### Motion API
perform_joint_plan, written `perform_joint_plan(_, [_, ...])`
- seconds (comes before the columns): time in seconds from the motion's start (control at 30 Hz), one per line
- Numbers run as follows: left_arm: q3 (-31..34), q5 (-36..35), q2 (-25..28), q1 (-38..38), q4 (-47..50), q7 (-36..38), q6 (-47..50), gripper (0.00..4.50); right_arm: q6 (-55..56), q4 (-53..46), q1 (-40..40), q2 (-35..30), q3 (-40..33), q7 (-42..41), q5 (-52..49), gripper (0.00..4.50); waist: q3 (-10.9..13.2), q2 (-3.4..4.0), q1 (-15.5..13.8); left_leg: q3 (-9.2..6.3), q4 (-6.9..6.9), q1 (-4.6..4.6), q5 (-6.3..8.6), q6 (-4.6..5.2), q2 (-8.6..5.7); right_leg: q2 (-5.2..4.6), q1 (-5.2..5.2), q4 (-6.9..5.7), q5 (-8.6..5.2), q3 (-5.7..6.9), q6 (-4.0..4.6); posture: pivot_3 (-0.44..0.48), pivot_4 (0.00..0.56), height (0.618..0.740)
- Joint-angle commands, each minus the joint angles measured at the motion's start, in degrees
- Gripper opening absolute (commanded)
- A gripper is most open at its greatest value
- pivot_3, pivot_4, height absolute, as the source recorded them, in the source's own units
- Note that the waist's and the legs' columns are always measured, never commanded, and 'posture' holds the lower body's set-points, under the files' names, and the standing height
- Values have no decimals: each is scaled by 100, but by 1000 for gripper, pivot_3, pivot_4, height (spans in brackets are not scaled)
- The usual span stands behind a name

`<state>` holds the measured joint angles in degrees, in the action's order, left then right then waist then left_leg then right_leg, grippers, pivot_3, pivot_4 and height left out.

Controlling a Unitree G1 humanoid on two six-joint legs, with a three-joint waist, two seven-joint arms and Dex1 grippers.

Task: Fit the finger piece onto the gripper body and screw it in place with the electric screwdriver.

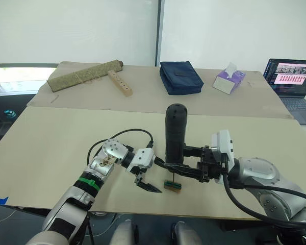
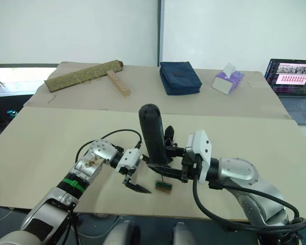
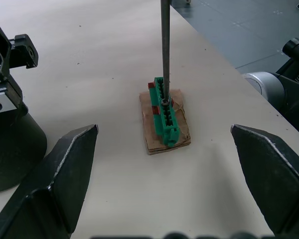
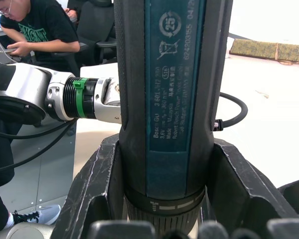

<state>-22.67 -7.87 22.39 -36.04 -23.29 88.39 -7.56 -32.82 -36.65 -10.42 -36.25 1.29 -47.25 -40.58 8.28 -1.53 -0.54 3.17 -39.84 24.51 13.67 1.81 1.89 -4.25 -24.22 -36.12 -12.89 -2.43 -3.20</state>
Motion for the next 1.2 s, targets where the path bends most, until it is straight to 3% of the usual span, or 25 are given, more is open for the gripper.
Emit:
perform_joint_plan(0.03, [77, -58, -4, -94, 95, -2, -55, 4500, 183, -173, -36, 39, -97, 3, -39, 1910, 0, 0, 0, 0, 0, 0, 0, 0, 0, 0, 0, 0, 0, 0, 0, 0, 150, 738])
perform_joint_plan(0.93, [81, -78, 28, -19, 149, 5, -58, 4500, 216, -259, 59, 43, -149, -47, 10, 1910, 0, 0, -1, 0, 0, -4, 0, 0, 0, 0, 4, 0, 0, 0, 0, 0, 150, 738])
perform_joint_plan(1.2, [376, -401, 278, 325, 832, -200, 608, 4500, -21, -538, -147, -17, -489, 319, -437, 1910, 0, 0, 8, -4, 1, -4, 0, 0, 1, 0, 2, -2, 0, 0, 0, 0, 150, 738])
